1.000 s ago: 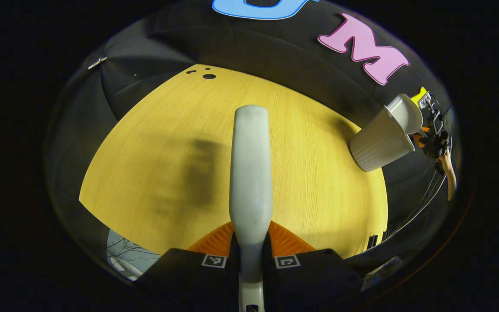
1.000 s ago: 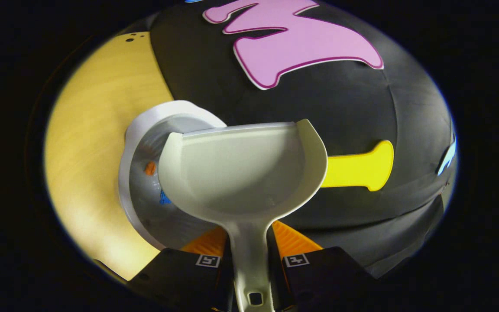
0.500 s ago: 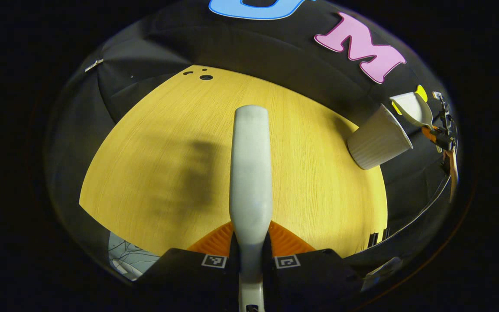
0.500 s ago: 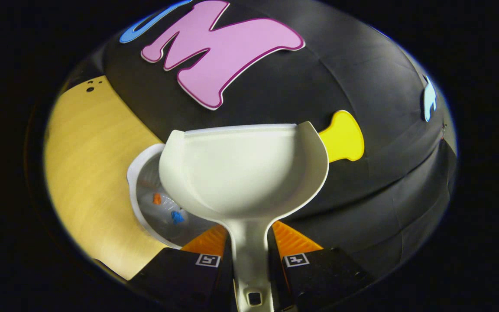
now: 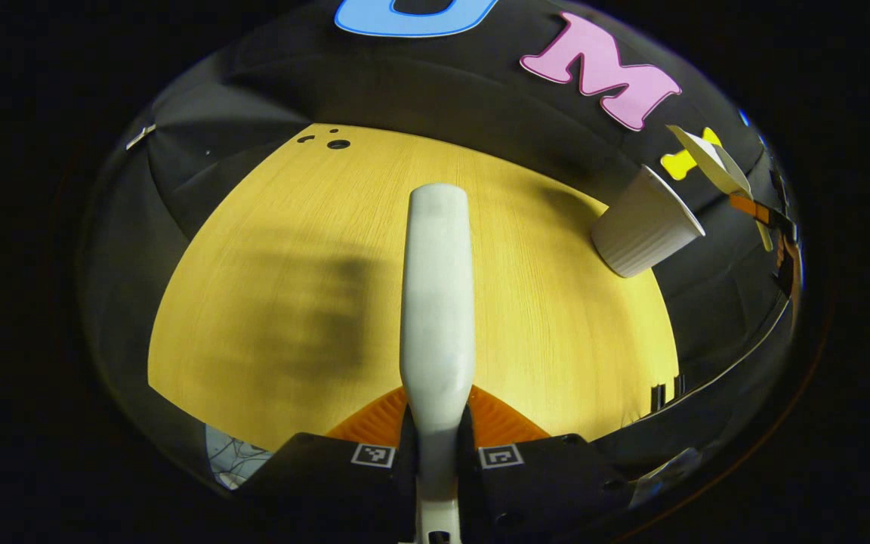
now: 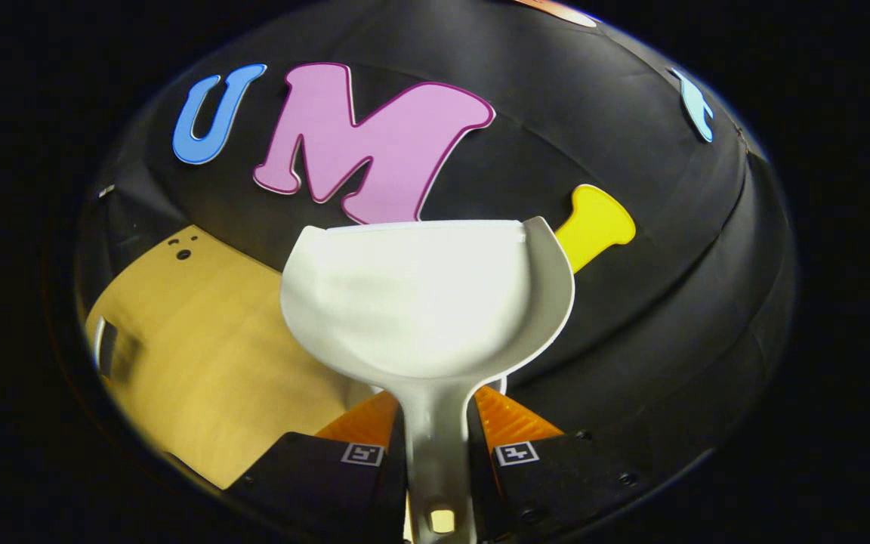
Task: Pick up the small broom and dustpan from the desktop, sweep the trash into the dustpan with the broom, and then empty the trash into the garbage bin.
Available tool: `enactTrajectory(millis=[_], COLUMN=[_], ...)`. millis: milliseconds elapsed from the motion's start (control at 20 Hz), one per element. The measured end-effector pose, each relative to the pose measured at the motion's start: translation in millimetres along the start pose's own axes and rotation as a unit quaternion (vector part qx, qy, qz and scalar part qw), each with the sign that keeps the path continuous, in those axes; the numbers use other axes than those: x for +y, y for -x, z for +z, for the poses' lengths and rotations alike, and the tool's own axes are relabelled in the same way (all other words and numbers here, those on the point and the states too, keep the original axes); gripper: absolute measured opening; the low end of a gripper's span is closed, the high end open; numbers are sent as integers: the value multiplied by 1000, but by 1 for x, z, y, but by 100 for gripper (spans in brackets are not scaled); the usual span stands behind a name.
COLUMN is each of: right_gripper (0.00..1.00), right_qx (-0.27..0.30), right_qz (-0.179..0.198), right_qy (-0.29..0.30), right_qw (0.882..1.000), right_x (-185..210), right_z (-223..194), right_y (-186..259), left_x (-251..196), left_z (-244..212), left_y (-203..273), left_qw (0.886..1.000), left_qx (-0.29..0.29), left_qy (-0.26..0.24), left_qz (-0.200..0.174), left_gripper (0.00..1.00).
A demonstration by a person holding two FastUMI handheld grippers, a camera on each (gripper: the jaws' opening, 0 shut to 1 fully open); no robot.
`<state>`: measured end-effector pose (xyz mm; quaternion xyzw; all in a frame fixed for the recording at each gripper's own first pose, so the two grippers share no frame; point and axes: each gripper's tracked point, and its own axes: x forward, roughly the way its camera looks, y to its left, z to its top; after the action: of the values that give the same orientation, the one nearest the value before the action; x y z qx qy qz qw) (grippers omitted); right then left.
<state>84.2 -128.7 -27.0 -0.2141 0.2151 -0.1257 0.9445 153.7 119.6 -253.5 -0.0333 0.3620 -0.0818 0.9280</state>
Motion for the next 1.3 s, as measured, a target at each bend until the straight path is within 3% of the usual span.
enactTrajectory(millis=[100, 150, 250, 350, 400, 550, 700, 750, 850, 1050, 1250, 1300], right_gripper=[43, 39, 43, 39, 43, 39, 39, 34, 39, 39, 39, 39], right_qx=[3, 5, 11, 26, 35, 64, 103, 121, 157, 190, 229, 228], right_qz=[30, 43, 67, 99, 116, 148, 164, 171, 180, 152, 162, 157], right_qy=[-17, -23, -35, -52, -62, -64, -69, -83, -98, -78, -123, -124], right_qw=[999, 999, 997, 993, 991, 985, 979, 974, 966, 967, 952, 953], right_x=[2, 2, 6, 10, 12, 11, 16, 20, 26, 19, 34, 31], right_z=[1, -3, -3, -5, -5, -6, -30, -43, -68, -117, -140, -139], right_y=[3, 1, 2, 4, 3, 12, 10, 6, -3, -11, -13, -15], left_x=[8, 11, 16, 23, 26, 33, 37, 40, 42, 45, 37, 36], left_z=[-3, -3, -4, -4, -1, 5, 11, 13, 14, 18, 18, 18], left_y=[0, -1, -4, -10, -15, -32, -51, -59, -73, -100, -124, -131], left_qw=[1000, 999, 999, 999, 999, 999, 998, 998, 998, 996, 993, 993], left_qx=[0, 2, 3, -1, -3, -10, -7, -5, 0, 6, 22, 28], left_qy=[-26, -32, -36, -40, -41, -40, -43, -45, -48, -58, -78, -77], left_qz=[7, 5, 3, 10, 16, 27, 35, 38, 46, 68, 83, 85], left_gripper=[26, 26, 24, 24, 25, 26, 25, 26, 26, 26, 27, 28])
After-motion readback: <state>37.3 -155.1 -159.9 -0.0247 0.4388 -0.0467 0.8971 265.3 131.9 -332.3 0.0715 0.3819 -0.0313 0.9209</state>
